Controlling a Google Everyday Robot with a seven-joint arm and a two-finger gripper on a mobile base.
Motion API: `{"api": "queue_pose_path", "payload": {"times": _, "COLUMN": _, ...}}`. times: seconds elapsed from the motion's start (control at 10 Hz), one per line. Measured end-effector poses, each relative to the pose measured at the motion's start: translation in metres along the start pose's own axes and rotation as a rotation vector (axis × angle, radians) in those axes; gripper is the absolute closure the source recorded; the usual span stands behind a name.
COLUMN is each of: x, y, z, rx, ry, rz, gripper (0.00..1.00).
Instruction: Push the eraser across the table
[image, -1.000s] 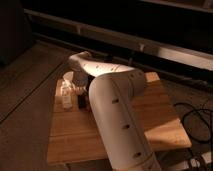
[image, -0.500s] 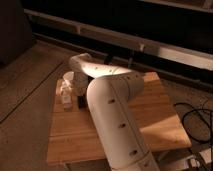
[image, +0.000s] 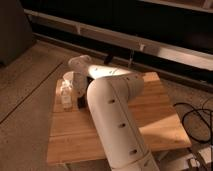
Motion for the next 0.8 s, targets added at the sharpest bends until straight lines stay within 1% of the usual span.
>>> {"api": "queue_pose_path", "payload": {"times": 0.2, "x": 0.001, "y": -0.004, "z": -0.003, "rx": 0.0, "ry": -0.013, "rz": 0.006, "gripper": 1.0}}
{"api": "queue_pose_path", "payload": {"times": 0.3, "x": -0.003, "y": -0.007, "z": -0.009, "rx": 0.003, "ry": -0.032, "rz": 0.004, "gripper": 1.0}}
{"api": "queue_pose_path", "payload": {"times": 0.5, "x": -0.017, "y": -0.012, "z": -0.03, "rx": 0.01, "ry": -0.094, "rz": -0.013, "gripper": 1.0}}
{"api": "queue_pose_path", "payload": {"times": 0.6, "x": -0.024, "y": -0.014, "z": -0.038, "rx": 0.007, "ry": -0.123, "rz": -0.023, "gripper": 1.0}}
{"api": "queue_pose_path", "payload": {"times": 0.7, "x": -0.026, "y": -0.015, "z": -0.036, "rx": 0.002, "ry": -0.128, "rz": -0.024, "gripper": 1.0}}
{"api": "queue_pose_path", "payload": {"times": 0.8, "x": -0.024, "y": -0.016, "z": -0.032, "rx": -0.001, "ry": -0.124, "rz": -0.023, "gripper": 1.0}}
